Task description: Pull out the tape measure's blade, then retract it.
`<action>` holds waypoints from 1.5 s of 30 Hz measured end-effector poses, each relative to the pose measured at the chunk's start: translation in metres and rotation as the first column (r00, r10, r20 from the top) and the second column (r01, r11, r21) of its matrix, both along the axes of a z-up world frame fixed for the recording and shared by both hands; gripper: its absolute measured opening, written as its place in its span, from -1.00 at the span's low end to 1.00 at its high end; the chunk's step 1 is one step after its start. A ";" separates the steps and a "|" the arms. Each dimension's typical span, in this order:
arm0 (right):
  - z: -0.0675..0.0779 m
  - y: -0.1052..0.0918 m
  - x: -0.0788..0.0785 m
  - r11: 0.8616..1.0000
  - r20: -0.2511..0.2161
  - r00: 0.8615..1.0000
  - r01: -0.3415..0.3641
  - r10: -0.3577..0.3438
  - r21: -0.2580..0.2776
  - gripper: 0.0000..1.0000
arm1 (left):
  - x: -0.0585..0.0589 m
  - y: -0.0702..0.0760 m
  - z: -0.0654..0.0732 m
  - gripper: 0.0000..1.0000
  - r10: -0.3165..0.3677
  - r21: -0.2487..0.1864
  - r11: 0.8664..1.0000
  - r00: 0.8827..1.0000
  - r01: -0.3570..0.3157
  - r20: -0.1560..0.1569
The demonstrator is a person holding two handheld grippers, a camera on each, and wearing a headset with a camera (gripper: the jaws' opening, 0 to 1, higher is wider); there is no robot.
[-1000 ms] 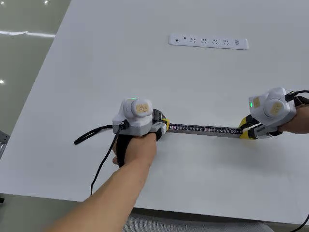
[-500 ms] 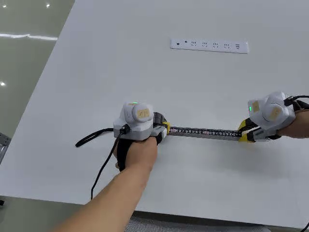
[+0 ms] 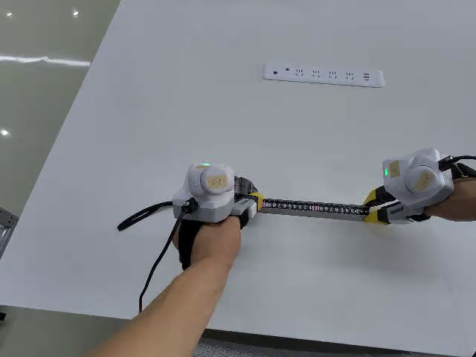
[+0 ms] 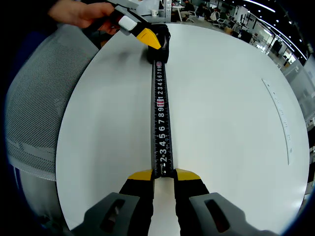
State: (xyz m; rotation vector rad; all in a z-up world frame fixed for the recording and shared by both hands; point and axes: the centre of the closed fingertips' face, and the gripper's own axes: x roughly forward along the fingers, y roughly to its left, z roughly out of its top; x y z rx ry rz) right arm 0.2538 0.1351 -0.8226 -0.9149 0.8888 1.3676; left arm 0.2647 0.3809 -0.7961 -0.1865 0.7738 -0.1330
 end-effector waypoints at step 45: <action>0.001 0.044 -0.003 0.998 0.005 0.999 -0.034 0.034 0.046 -0.76 | 0.000 0.000 0.001 0.14 -0.016 -0.020 1.000 1.000 0.016 0.000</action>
